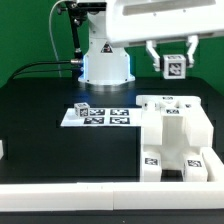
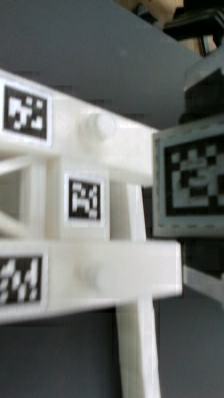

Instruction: Assemble chair

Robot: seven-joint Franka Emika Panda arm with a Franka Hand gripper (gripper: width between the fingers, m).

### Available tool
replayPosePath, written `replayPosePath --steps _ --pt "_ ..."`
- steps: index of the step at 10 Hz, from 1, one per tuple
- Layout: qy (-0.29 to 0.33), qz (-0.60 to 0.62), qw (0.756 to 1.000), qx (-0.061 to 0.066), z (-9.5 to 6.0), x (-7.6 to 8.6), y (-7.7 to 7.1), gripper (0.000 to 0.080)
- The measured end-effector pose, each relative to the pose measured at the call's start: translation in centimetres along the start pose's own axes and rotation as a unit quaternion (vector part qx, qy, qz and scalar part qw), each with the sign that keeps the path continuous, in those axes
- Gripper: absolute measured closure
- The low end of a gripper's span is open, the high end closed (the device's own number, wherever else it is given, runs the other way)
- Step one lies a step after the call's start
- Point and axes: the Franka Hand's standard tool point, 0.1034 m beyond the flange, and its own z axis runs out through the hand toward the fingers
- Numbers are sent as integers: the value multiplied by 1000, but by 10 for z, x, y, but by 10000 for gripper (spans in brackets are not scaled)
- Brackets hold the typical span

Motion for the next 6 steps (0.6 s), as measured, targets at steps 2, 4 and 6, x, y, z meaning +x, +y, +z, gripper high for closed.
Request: replayPosePath --steps 2,4,6 --pt "6 -15 1000 -3 2 -1 6 517" --pt "6 -14 1000 -3 4 -3 3 517" --pt "3 -17 1000 5 13 -14 -19 516"
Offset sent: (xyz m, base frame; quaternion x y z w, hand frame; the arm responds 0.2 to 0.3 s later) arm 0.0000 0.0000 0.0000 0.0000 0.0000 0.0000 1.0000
